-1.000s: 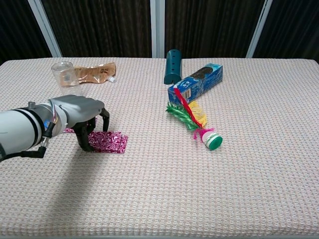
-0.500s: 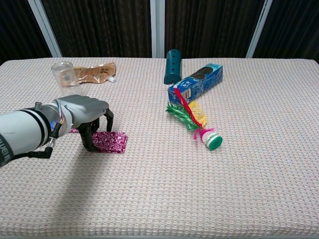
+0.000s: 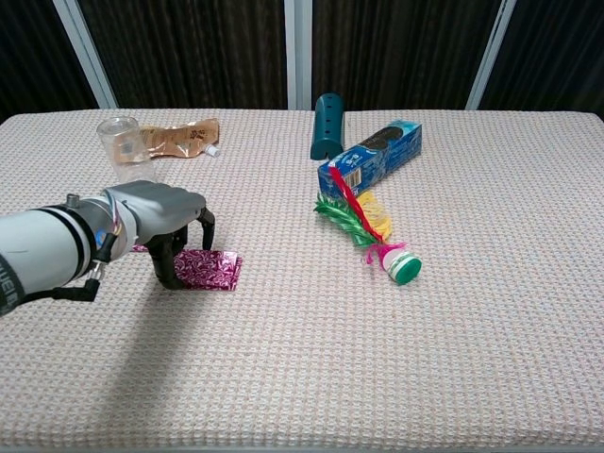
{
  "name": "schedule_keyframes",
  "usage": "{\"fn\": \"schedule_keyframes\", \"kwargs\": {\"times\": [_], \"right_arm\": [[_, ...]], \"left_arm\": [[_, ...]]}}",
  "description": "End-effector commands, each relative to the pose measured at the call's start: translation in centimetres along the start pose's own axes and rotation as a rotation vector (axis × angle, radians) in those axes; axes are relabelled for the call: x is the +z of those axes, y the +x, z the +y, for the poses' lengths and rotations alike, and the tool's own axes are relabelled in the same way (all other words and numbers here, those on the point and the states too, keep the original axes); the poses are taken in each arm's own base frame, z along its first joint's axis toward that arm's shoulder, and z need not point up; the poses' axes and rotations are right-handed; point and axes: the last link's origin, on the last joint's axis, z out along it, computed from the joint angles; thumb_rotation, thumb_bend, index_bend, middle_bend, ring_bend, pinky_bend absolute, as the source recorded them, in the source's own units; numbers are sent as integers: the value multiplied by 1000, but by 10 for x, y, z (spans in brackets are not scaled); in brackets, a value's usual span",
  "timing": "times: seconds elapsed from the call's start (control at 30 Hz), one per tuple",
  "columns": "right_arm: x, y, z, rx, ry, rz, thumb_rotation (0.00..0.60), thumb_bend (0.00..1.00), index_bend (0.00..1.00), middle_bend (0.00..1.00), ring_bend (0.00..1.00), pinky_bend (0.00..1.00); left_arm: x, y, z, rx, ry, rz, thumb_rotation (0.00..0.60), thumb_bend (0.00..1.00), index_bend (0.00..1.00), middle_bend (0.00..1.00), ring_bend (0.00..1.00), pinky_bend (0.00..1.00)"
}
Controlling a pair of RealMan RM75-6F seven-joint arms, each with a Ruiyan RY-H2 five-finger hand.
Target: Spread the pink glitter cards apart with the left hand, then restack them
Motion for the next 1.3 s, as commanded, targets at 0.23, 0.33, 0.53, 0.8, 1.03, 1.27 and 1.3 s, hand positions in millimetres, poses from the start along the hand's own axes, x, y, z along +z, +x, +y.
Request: {"fn": "schedule_keyframes", "kwargs": {"times": [0.23,0.33,0.53,0.8,1.03,1.27,1.3], "right_arm": [[-1,0,1,0,-3,1,591,185,131,102,0,0],[-1,1,1,0,-5,1,592,185,131,102,0,0],[-1,2,2,0,-2,4,592,185,131,102,0,0],[2,-1,-1,2,5,-5,593,185,131,102,0,0],[3,-1,-4,-5,10,-6,592,186,132,101,0,0],[3,-1,-4,-8,5,-9,592,184,131,101,0,0],[4,-1,-5,-9,4,-9,592,184,131,101,0,0]], "left_arm": [[0,0,2,-2,-3,-3,600,250,370,890,927,968],[-1,1,3,-3,-7,0,600,245,354,890,927,968],[-1,19,-15,-30,17,97,600,245,347,891,927,968],[14,9,-61,-2,126,96,600,251,373,891,927,968],[24,-7,-69,-4,146,67,600,250,373,892,927,968],[30,-11,-70,-3,153,77,600,251,373,892,927,968],[31,-11,-71,-6,154,78,600,250,373,892,927,968]]}}
